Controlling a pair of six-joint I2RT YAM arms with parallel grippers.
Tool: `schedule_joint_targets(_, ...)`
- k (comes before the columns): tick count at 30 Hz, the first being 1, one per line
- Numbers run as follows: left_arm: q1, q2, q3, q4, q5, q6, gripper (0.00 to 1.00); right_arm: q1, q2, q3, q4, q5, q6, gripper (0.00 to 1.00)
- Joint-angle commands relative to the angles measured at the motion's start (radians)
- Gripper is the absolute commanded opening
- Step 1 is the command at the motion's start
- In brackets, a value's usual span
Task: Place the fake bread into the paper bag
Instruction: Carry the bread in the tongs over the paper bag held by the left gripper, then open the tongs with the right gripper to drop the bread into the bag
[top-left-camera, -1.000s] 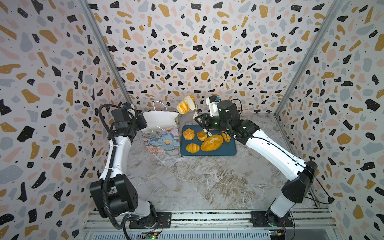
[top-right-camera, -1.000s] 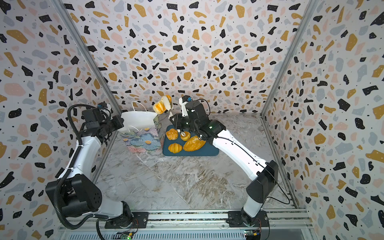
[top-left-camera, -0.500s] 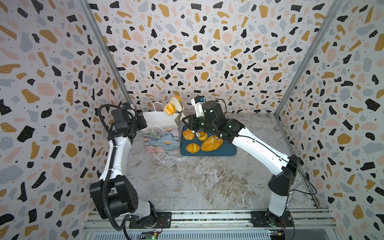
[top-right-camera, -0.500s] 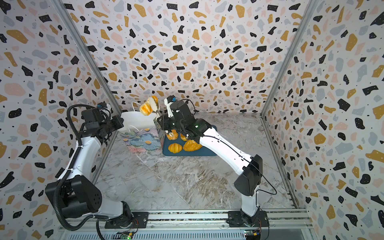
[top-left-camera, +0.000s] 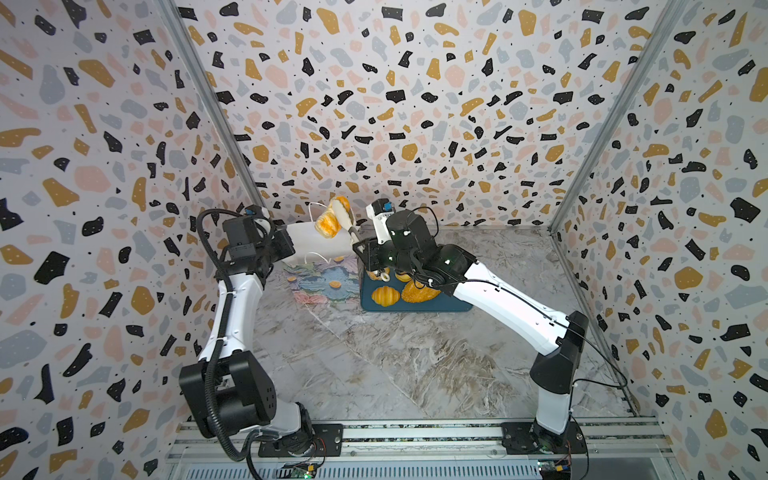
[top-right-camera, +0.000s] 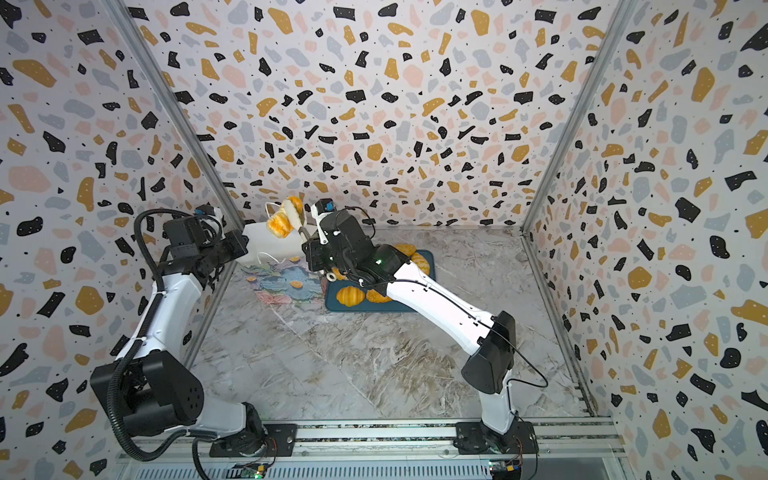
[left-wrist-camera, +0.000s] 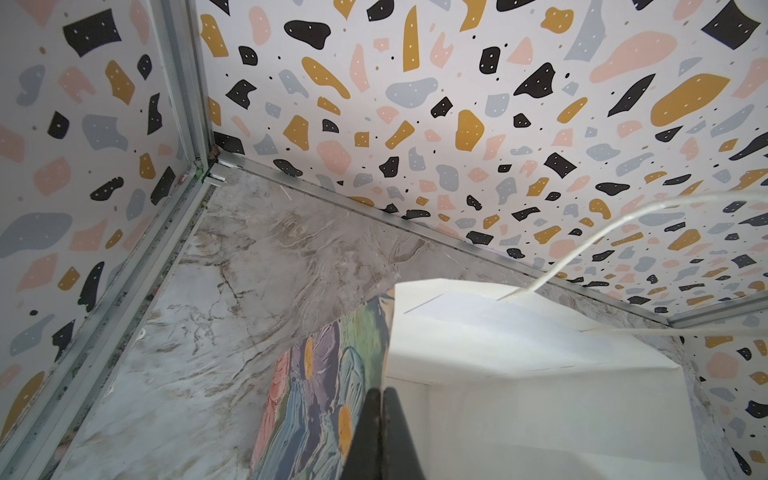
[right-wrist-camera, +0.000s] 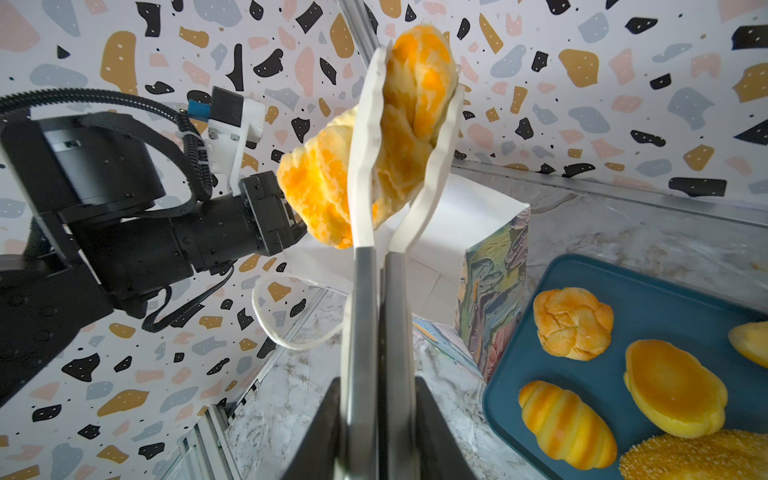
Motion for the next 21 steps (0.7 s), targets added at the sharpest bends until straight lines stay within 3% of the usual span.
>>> schedule_joint_targets(1,0.001,-0.021,-0.012,0.03,0.015,-0.003,0.0,0.015,0.005,0.056,0.018,0.054,-0.036,0.24)
schedule_joint_targets(18,0.002,-0.026,-0.021,0.052,0.034,0.0,0.0,0.045,0.148,0.175,-0.029,0.121,-0.089,0.24)
schedule_joint_targets(21,0.002,-0.026,-0.028,0.065,0.045,-0.01,0.0,0.048,0.154,0.182,-0.031,0.126,-0.089,0.29)
